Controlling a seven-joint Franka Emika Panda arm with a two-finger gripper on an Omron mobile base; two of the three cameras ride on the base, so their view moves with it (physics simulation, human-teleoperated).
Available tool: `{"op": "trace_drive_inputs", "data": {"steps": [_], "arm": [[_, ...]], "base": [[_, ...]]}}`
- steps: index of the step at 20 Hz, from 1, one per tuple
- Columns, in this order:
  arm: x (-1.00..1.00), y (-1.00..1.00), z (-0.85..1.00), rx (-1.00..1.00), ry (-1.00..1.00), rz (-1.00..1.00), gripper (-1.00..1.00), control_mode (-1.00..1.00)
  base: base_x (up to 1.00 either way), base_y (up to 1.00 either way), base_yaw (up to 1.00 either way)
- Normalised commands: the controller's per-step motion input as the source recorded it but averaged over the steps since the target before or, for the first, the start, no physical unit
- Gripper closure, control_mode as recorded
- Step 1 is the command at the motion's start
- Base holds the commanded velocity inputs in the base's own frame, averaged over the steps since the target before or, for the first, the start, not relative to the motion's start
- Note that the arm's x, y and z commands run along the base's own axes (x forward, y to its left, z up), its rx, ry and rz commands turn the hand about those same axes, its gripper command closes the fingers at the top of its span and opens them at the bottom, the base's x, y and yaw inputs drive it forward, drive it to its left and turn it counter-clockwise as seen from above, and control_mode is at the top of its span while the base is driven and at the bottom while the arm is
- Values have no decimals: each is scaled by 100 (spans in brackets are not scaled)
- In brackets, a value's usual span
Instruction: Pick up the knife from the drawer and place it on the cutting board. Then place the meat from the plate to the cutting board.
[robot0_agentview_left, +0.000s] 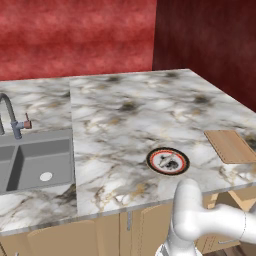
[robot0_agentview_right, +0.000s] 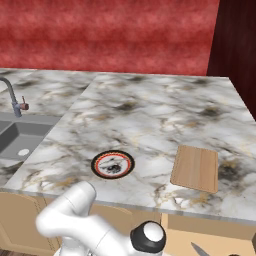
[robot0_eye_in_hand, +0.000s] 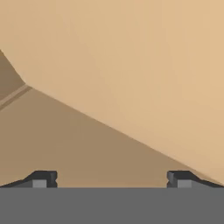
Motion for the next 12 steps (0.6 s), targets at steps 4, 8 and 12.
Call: {"op": "trace_drive_inputs", "data": {"steps": [4, 8, 12], "arm": [[-62, 22, 79, 0, -36, 1, -100, -100], [-24, 39, 76, 0, -24, 3, -100, -100], [14, 63, 44, 0, -4, 4, -100, -100]], "base": [[0, 0, 0], [0, 0, 0], [0, 0, 0]]}}
